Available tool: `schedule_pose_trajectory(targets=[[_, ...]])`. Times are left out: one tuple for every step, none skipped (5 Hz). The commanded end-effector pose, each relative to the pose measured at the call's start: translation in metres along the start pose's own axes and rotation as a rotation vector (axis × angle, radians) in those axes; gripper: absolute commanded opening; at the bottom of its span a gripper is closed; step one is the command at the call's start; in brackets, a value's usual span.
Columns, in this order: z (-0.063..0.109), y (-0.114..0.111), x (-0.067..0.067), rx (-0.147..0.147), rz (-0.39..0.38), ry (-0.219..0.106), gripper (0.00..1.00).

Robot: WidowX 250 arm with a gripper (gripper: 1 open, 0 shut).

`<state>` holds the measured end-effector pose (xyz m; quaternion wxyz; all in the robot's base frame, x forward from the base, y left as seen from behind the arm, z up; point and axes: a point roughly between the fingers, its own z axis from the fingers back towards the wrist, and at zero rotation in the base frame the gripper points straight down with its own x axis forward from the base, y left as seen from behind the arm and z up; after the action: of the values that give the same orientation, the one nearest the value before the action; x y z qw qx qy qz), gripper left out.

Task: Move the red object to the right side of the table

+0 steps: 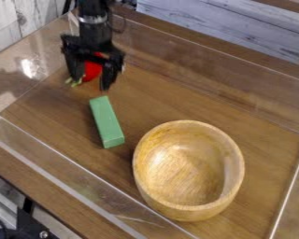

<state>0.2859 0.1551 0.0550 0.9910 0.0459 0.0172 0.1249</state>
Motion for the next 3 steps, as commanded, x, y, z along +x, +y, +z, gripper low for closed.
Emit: schedule_pose_trajectory(targets=[[0.019, 0.011, 0.016, -0.003, 0.071, -0.054, 1.00], [0.015, 0.015, 0.020, -0.008, 0.046, -0.052, 1.00], [0.009, 0.018, 0.025, -0.008, 0.020, -0.044, 1.00]])
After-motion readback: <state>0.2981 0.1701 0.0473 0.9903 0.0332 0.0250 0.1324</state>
